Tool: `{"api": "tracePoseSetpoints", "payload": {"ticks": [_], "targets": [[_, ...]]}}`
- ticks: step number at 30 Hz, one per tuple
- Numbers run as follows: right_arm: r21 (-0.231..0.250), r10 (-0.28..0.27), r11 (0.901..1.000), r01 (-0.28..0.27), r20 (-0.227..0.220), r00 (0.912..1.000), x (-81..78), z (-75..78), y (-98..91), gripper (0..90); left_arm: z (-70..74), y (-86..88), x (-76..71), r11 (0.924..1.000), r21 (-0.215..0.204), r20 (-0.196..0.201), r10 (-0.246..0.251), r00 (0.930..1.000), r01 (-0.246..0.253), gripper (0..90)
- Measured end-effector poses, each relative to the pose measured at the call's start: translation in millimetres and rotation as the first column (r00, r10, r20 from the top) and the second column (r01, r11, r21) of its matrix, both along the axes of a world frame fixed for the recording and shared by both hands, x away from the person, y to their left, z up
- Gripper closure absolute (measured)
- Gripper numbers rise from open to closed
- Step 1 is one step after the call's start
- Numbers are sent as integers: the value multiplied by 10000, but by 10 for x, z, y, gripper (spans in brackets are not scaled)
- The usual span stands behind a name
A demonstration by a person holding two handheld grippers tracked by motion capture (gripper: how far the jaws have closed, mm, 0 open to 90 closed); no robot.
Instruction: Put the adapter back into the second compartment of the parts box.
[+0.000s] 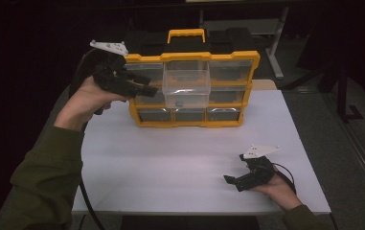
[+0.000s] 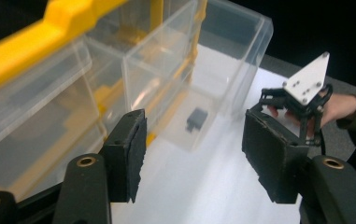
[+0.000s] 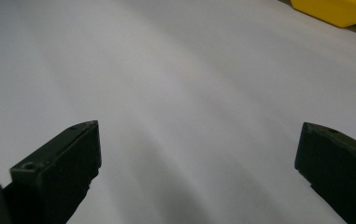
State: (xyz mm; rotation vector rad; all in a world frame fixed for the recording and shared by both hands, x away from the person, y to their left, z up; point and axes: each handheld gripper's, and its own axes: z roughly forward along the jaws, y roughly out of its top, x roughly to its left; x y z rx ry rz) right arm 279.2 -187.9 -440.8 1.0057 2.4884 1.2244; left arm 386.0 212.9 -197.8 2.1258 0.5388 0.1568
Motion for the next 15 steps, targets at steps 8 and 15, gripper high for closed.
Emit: {"api": "tracePoseSetpoints", "payload": {"ticks": [8,15], "targets": [[-39,35,10000,-35,4,10000,-1,-3,11,1,-332,135,-164,9994,122,226,312,9993,-315,323],[-77,48,10000,-48,-30,10000,-2,-6,23,1,-589,184,-286,9992,60,325,395,9987,-397,268]]}}
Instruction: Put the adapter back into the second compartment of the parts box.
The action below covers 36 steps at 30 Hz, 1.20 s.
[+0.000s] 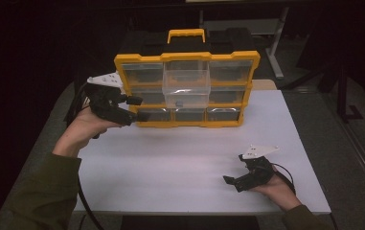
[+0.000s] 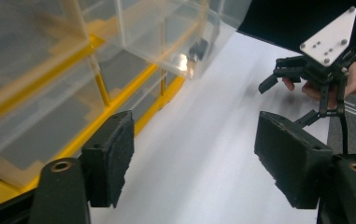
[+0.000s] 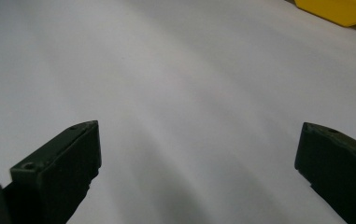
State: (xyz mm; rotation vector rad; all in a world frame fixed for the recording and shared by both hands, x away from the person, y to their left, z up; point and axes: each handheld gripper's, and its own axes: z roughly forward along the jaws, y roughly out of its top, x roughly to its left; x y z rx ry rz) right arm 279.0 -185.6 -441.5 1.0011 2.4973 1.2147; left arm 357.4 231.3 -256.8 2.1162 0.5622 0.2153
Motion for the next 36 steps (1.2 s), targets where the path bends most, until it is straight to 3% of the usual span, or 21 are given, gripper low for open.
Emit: {"api": "tracePoseSetpoints", "payload": {"ticks": [10,18,26,36], "targets": [[-7,4,10000,-4,6,10000,-1,-6,4,1,-413,40,-145,9996,-48,282,290,9992,-289,158],[-21,3,10000,-3,6,10000,-1,-7,7,1,-727,102,-249,9984,-366,241,442,9987,-433,87],[-26,10,10000,-10,-13,10000,-3,-8,11,1,-1015,130,-339,9967,-304,277,767,9967,-759,11],[-67,35,10000,-35,-2,10000,-1,-14,6,1,-1404,188,-426,9941,-487,159,976,9951,-968,0]]}}
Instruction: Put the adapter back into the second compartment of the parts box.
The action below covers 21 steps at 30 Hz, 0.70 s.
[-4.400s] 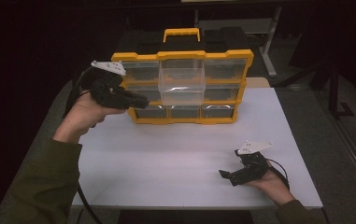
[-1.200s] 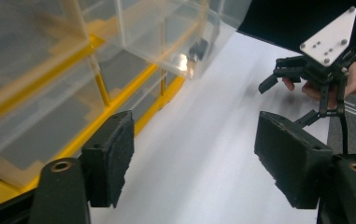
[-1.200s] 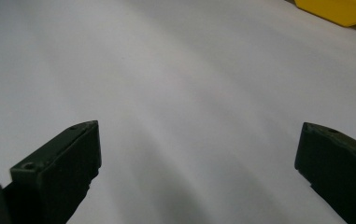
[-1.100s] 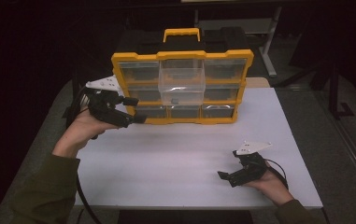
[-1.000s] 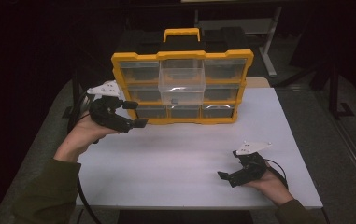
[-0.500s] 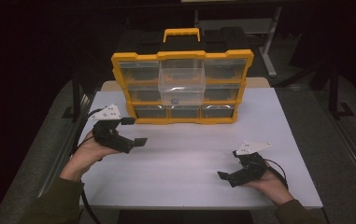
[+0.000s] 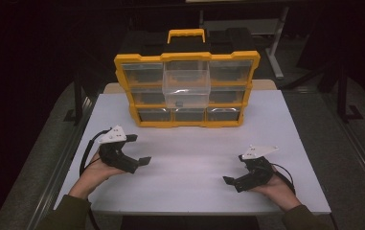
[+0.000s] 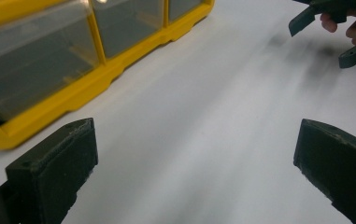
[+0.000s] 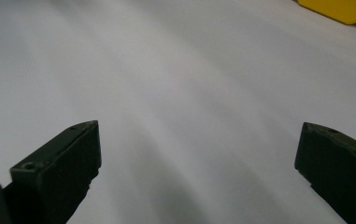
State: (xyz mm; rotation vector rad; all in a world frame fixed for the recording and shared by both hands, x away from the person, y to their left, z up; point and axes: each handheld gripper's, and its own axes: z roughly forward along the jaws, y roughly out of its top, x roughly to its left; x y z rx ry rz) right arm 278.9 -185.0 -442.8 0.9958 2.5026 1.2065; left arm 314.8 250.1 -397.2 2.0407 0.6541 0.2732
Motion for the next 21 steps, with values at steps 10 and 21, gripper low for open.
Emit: {"api": "tracePoseSetpoints", "payload": {"ticks": [10,21], "targets": [[-17,3,10000,-3,-11,10000,3,-5,3,1,-238,41,-80,9999,114,147,-29,9999,28,0],[-39,-59,10000,59,-20,10000,2,-10,-3,1,-431,57,-131,9987,518,-73,9,10000,-5,0]]}}
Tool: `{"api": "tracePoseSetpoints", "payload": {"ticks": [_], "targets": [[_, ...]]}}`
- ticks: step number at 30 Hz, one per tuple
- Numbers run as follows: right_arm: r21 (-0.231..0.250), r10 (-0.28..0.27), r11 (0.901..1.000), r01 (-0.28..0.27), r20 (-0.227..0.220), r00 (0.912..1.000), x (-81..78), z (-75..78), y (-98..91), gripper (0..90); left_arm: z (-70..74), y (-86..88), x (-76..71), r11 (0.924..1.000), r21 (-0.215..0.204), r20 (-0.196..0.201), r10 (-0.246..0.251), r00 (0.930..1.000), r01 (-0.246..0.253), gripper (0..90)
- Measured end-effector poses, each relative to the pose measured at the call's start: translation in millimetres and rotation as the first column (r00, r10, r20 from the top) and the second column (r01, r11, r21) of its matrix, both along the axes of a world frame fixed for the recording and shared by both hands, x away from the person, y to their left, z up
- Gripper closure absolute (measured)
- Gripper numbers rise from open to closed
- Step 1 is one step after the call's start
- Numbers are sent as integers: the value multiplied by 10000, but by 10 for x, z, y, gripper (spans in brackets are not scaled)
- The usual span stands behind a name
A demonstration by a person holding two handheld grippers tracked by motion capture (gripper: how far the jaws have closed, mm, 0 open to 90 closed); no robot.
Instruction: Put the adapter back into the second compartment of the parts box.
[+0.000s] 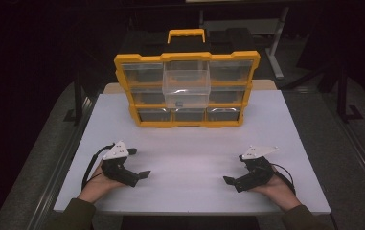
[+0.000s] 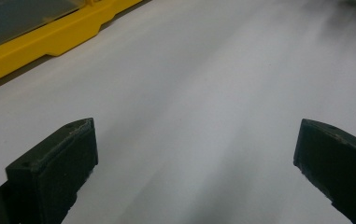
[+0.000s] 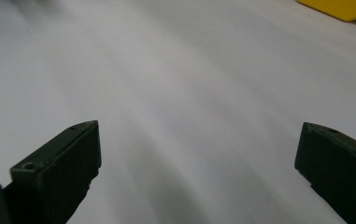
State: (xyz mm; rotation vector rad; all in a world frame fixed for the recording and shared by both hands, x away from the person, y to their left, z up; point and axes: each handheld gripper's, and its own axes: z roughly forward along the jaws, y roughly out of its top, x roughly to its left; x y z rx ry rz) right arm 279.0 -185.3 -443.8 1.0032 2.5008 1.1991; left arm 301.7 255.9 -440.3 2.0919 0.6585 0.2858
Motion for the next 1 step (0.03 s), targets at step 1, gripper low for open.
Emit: {"api": "tracePoseSetpoints", "payload": {"ticks": [1], "targets": [[-39,23,10000,-23,9,10000,0,-2,1,1,1,2,-1,10000,10,17,4,10000,-4,0]]}}
